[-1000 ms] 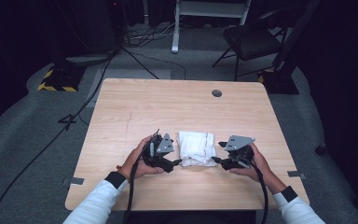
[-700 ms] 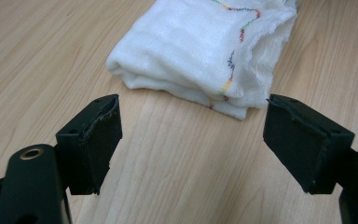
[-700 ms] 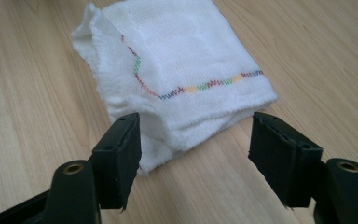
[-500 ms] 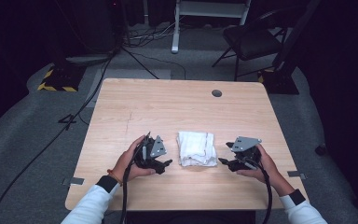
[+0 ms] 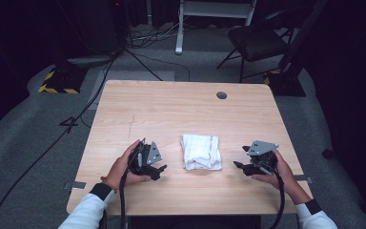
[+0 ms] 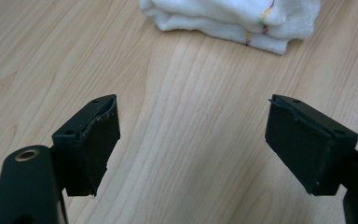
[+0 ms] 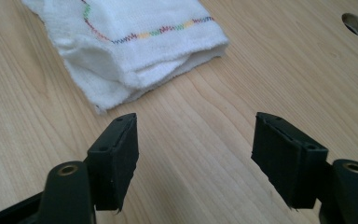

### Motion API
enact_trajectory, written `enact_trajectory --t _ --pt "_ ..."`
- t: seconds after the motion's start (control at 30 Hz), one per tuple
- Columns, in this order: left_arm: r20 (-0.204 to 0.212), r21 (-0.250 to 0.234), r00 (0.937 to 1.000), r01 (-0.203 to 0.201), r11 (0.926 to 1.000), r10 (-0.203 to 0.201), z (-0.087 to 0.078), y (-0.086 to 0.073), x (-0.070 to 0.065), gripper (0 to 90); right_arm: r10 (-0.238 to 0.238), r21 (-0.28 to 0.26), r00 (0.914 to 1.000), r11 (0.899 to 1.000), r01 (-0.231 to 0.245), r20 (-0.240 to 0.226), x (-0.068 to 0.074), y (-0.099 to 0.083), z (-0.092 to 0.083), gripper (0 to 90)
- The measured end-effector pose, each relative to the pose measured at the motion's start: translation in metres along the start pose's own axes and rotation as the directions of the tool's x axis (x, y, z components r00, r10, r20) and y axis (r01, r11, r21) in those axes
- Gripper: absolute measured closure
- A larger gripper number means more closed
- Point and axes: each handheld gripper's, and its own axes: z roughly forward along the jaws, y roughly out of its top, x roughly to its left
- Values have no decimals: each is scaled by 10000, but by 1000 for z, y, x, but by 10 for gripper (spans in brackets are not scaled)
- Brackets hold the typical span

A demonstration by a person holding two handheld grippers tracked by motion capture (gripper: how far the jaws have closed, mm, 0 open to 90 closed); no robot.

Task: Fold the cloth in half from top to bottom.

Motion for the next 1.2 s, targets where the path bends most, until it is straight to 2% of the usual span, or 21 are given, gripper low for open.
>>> enact_trajectory --t 0.4,0.6,0.9,1.03,1.2 --pt "-127 272 9992 372 9989 -369 -6 -18 4 181 177 291 9993 9994 -186 325 -4 -16 -5 320" --pt "-179 317 9969 777 9965 -772 -10 -32 7 184 242 350 9975 9990 -265 658 -7 -27 -8 323" --pt "-61 603 9940 1095 9922 -1094 -17 -52 11 183 833 435 9928 9952 -873 859 -14 -51 -16 323" --pt "155 510 9887 1479 9877 -1489 -21 -60 15 181 1108 382 9892 9926 -1149 957 -16 -64 -19 322" --pt "225 429 9799 1972 9794 -1983 -23 -70 20 181 1765 292 9782 9831 -1807 1089 -21 -83 -24 315"
